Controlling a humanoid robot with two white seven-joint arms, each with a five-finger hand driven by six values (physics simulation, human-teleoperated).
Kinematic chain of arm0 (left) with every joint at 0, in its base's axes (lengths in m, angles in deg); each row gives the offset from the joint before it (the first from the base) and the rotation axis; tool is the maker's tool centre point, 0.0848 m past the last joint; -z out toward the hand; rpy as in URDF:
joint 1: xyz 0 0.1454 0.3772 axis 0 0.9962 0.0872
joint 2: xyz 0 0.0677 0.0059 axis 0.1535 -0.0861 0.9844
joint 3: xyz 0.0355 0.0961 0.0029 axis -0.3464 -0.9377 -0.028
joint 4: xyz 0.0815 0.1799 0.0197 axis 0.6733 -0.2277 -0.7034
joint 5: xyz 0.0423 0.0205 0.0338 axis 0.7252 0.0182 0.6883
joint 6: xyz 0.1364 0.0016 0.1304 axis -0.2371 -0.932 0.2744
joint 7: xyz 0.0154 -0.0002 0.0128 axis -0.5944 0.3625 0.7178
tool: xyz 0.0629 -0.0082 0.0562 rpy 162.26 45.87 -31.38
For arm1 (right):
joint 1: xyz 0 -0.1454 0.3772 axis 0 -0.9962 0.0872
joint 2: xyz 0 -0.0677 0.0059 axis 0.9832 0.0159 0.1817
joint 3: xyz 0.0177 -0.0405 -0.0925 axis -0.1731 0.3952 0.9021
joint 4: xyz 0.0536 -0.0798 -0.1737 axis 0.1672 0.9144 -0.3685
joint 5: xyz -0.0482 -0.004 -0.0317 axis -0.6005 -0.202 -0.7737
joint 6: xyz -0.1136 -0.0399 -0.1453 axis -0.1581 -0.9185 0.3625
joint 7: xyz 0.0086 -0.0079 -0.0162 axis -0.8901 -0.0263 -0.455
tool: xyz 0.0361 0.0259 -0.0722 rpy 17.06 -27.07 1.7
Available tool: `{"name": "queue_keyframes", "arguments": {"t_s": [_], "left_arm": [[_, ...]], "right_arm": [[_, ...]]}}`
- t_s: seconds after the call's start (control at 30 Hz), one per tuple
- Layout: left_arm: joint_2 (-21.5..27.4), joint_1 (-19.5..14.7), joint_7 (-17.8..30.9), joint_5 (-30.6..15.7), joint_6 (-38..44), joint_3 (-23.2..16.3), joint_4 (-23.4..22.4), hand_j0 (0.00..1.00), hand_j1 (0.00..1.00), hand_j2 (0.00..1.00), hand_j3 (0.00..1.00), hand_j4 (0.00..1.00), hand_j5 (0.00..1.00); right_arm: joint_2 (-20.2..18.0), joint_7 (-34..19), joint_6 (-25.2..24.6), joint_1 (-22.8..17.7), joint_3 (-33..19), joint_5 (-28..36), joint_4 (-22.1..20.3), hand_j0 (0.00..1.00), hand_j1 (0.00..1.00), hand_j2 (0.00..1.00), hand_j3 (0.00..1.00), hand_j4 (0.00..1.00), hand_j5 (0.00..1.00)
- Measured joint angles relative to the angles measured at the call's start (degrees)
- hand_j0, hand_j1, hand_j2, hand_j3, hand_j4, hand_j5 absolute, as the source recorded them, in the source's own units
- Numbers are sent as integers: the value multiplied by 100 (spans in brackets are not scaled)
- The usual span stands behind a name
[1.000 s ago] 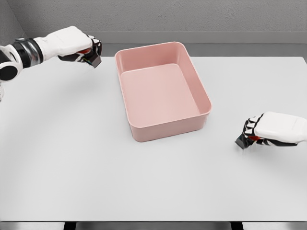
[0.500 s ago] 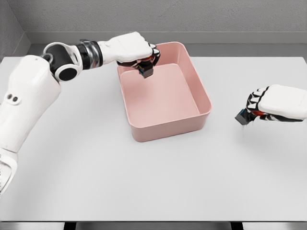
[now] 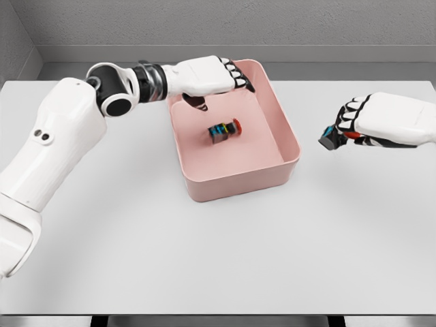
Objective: Put the industrial switch in the basket with both arms
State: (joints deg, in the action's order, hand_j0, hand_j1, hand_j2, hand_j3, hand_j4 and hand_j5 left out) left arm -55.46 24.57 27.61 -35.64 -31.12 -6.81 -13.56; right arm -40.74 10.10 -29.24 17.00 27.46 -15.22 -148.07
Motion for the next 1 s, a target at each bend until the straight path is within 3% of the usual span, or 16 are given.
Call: {"name": "queue_keyframes", "arguments": {"t_s": [0.27,0.5,0.57,0.6,0.63,0.77,0.83,0.9,1.0], "left_arm": [[957,97,-13,-722,0,47,503,100,100,100,100,100,100],[2043,536,-14,-1423,-1,55,1056,100,100,100,100,100,100],[2326,729,-15,-1529,-3,96,1104,100,100,100,100,100,100],[2426,782,-16,-1563,-2,132,1118,100,100,100,100,100,100],[2527,826,-18,-1611,-2,158,1128,100,100,100,100,100,100],[2902,1116,-19,-1834,-2,287,1146,100,100,100,100,100,100],[3155,1512,-16,-2010,-4,422,1154,100,100,100,100,100,100],[3373,1564,-5,-2124,-2,529,1158,100,100,100,100,100,100],[3545,1687,10,-2202,-1,606,1157,100,100,100,100,100,100]], "right_arm": [[378,-2,-267,914,828,-1,-1,46,46,46,46,46,46],[839,-94,-778,1591,1564,-9,116,48,48,48,48,48,48],[918,-119,-839,1591,1680,-17,204,62,62,62,62,62,62],[932,-124,-859,1582,1714,-19,233,85,85,85,85,85,85],[934,-126,-876,1547,1732,-19,254,99,99,99,99,99,99],[832,-123,-888,1494,1730,2,288,100,100,100,100,100,100],[770,-122,-868,1486,1717,11,293,100,100,100,100,100,100],[697,-121,-810,1451,1675,14,291,100,100,100,100,100,100],[530,-122,-551,731,1323,13,283,100,100,100,100,100,100]]}}
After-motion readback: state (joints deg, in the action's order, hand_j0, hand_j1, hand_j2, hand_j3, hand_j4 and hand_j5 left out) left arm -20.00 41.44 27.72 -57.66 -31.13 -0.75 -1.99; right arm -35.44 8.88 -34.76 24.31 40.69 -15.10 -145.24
